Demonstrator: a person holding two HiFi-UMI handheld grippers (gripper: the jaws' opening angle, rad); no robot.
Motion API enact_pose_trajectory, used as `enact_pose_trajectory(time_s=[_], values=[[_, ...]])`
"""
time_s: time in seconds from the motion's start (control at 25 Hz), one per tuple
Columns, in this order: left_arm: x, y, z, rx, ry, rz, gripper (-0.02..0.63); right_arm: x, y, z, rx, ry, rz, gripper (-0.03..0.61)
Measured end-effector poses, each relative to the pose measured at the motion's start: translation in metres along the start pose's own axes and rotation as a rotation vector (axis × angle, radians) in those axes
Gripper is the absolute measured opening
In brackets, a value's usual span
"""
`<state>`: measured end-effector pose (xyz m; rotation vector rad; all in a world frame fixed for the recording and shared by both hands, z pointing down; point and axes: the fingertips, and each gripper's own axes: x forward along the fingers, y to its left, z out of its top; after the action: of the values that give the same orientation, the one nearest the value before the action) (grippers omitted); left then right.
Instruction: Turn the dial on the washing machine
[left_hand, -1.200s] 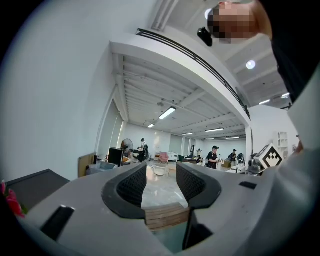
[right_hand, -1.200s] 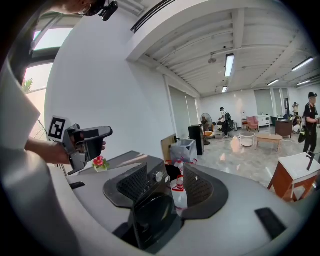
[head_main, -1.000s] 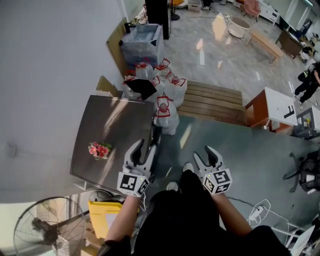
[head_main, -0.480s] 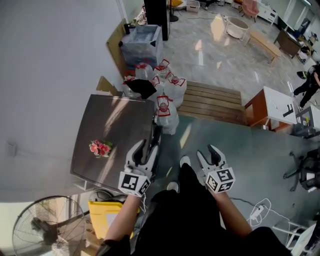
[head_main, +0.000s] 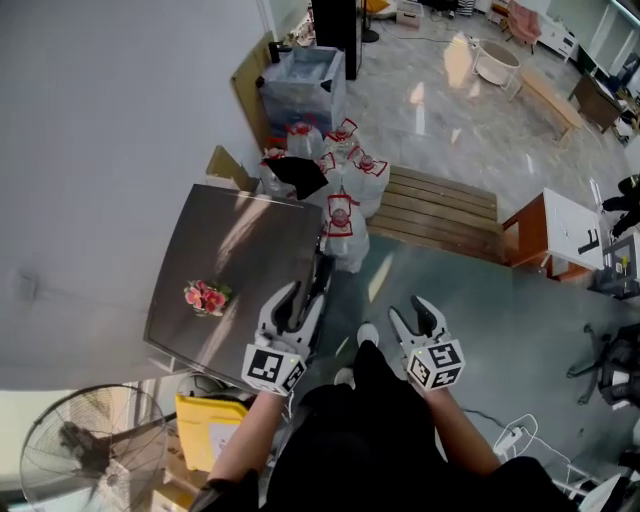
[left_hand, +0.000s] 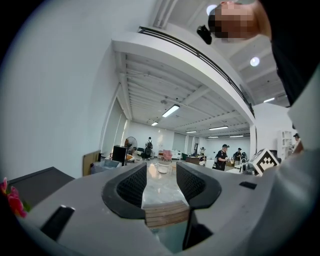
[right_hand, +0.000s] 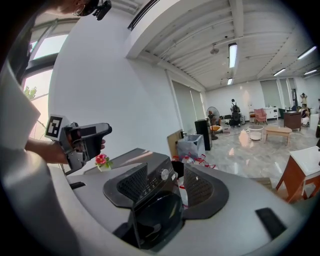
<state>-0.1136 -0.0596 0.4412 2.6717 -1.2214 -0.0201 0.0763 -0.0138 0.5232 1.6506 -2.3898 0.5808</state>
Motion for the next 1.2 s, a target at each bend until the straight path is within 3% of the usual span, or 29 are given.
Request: enact_pose_trajectory(time_s=[0.44,1.2], values=[[0.041,0.023,-0.009,-0.016,0.031,0.078,0.163,0.068,-0.017,0.015,-0.035,0.02,0.117,0.201],[0.068,0.055,-0.018,-0.018,0.071,0.231,0.163,0.152,-0.023,-0.036,-0.046,0.178,0.363,0.201]])
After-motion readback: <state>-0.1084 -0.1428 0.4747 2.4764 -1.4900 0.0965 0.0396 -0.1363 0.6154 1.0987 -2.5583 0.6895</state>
